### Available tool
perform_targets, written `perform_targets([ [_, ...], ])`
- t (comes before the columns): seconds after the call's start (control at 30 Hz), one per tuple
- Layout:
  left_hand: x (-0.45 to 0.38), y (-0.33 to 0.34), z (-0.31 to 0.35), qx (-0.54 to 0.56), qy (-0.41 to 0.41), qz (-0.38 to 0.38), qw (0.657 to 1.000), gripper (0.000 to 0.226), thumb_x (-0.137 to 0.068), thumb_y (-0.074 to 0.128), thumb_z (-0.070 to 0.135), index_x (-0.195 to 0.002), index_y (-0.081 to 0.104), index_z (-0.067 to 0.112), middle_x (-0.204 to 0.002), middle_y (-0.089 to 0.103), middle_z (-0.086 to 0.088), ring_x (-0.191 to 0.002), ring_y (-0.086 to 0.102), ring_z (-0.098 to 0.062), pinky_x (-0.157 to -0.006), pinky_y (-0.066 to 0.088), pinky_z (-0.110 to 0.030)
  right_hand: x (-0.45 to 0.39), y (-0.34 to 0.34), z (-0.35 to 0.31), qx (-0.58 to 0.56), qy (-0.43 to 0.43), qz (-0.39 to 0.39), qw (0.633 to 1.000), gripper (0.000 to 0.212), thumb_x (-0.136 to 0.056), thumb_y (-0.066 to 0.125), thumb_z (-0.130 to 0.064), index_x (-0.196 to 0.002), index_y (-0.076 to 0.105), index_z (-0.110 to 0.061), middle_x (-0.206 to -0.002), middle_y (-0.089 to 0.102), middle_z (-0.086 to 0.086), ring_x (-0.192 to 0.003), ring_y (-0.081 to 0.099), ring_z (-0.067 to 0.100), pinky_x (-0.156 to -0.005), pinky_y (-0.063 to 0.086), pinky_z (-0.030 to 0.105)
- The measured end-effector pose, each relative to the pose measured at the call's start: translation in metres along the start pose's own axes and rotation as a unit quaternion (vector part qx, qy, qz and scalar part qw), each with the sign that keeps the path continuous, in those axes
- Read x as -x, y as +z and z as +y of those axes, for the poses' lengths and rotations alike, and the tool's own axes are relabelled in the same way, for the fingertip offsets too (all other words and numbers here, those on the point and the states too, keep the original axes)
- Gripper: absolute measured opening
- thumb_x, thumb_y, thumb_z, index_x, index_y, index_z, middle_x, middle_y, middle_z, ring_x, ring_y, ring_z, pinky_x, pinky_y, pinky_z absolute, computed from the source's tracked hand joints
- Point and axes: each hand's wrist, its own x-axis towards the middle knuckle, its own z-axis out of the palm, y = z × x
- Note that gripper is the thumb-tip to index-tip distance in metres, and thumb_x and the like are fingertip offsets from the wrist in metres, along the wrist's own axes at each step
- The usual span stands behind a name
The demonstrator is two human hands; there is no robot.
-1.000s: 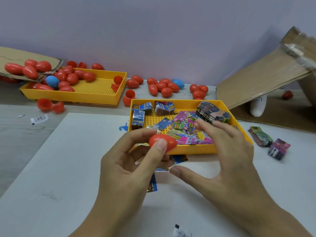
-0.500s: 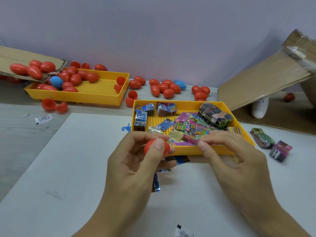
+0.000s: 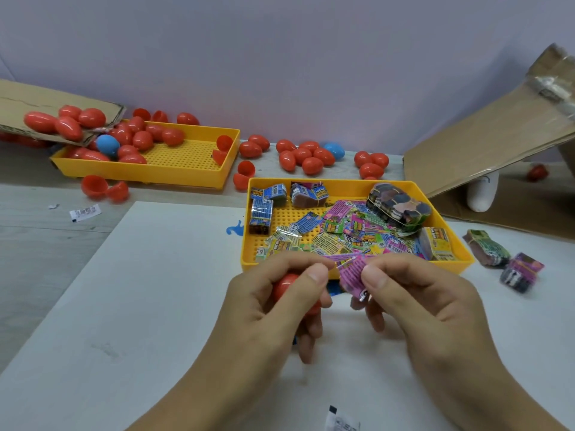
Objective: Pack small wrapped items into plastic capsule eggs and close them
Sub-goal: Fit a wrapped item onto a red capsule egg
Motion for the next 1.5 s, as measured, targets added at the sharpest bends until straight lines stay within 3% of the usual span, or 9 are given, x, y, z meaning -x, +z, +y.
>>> perform_targets([
  [0.17, 0.000, -0.001, -0.001, -0.007, -0.010, 0.015, 1.000, 0.037, -0.070, 0.070, 0.039, -0.106, 0.074, 0.030, -0.072, 0.060, -0.012, -0.048, 0.052, -0.028, -0.045, 0.046, -0.028, 0.002, -0.004, 0.003, -0.054, 0.072, -0.015, 0.996, 0.046, -0.070, 0.076, -0.061, -0.086, 0.076, -0.017, -0.068, 0.065, 0.006, -0.061, 0.051, 0.018, -0.054, 0.042, 0.028],
  [0.33, 0.001, -0.001, 0.001, -0.032, 0.005, -0.006, 0.999, 0.035, -0.073, 0.070, 0.040, -0.108, 0.075, 0.034, -0.070, 0.060, -0.004, -0.047, 0.052, -0.020, -0.045, 0.045, -0.026, 0.000, -0.005, 0.003, -0.063, 0.121, -0.040, 0.990, 0.044, -0.072, 0.073, -0.054, -0.085, 0.073, -0.011, -0.078, 0.055, 0.029, -0.068, 0.046, 0.022, -0.063, 0.035, 0.037],
  [0.5, 0.000, -0.001, 0.001, -0.034, -0.014, -0.017, 0.999, 0.039, -0.070, 0.072, 0.041, -0.109, 0.074, 0.035, -0.069, 0.059, -0.003, -0.045, 0.049, -0.020, -0.044, 0.044, -0.025, -0.001, -0.005, -0.001, -0.074, 0.148, -0.071, 0.984, 0.045, -0.067, 0.076, -0.055, -0.077, 0.070, -0.012, -0.067, 0.053, 0.009, -0.059, 0.045, 0.015, -0.053, 0.033, 0.028],
  [0.67, 0.002, 0.001, 0.003, -0.070, -0.002, -0.019, 0.997, 0.024, -0.073, 0.074, 0.037, -0.095, 0.077, 0.026, -0.062, 0.058, 0.002, -0.040, 0.051, -0.009, -0.040, 0.041, -0.022, 0.000, -0.004, -0.004, -0.068, 0.159, -0.072, 0.982, 0.038, -0.068, 0.071, -0.051, -0.074, 0.069, -0.013, -0.065, 0.049, 0.014, -0.058, 0.037, 0.023, -0.053, 0.020, 0.037],
  [0.8, 0.001, 0.001, 0.003, -0.049, -0.006, 0.026, 0.998, 0.009, -0.077, 0.069, 0.024, -0.082, 0.076, 0.022, -0.055, 0.057, -0.004, -0.040, 0.049, -0.014, -0.038, 0.040, -0.024, 0.002, -0.002, -0.007, -0.044, 0.145, -0.092, 0.984, 0.033, -0.070, 0.067, -0.047, -0.072, 0.071, -0.015, -0.064, 0.047, 0.025, -0.055, 0.038, 0.021, -0.045, 0.026, 0.020],
  [0.93, 0.000, 0.002, 0.003, -0.065, 0.006, 0.041, 0.997, 0.007, -0.078, 0.070, 0.025, -0.076, 0.075, 0.020, -0.051, 0.056, -0.002, -0.036, 0.047, -0.012, -0.038, 0.040, -0.023, 0.003, -0.001, -0.005, -0.025, 0.118, -0.104, 0.987, 0.031, -0.071, 0.068, -0.044, -0.080, 0.072, -0.015, -0.054, 0.048, 0.003, -0.046, 0.040, 0.008, -0.043, 0.032, 0.016],
  [1.1, 0.001, 0.003, 0.005, -0.069, 0.002, 0.044, 0.997, 0.012, -0.075, 0.073, 0.034, -0.071, 0.073, 0.022, -0.053, 0.058, 0.000, -0.036, 0.048, -0.010, -0.037, 0.040, -0.022, 0.003, 0.000, -0.007, -0.049, 0.082, -0.090, 0.991, 0.029, -0.070, 0.071, -0.037, -0.096, 0.071, -0.024, -0.068, 0.063, -0.004, -0.052, 0.049, 0.004, -0.047, 0.040, 0.013],
  [1.27, 0.003, 0.005, 0.005, -0.119, 0.024, 0.064, 0.991, 0.011, -0.076, 0.070, 0.028, -0.066, 0.070, 0.024, -0.050, 0.055, 0.004, -0.037, 0.047, -0.007, -0.039, 0.040, -0.020, 0.007, 0.004, -0.010, 0.018, 0.054, -0.057, 0.997, 0.051, -0.064, 0.076, -0.068, -0.106, 0.068, -0.039, -0.095, 0.069, 0.000, -0.059, 0.058, 0.011, -0.046, 0.043, 0.020],
  [1.5, 0.003, 0.004, 0.004, -0.143, 0.036, 0.068, 0.987, 0.011, -0.068, 0.072, 0.017, -0.075, 0.072, 0.025, -0.055, 0.059, 0.016, -0.042, 0.051, 0.003, -0.042, 0.041, -0.010, 0.007, 0.002, -0.003, 0.039, 0.065, -0.034, 0.997, 0.026, -0.079, 0.070, -0.017, -0.098, 0.071, -0.034, -0.089, 0.072, 0.005, -0.057, 0.065, 0.019, -0.045, 0.045, 0.017],
])
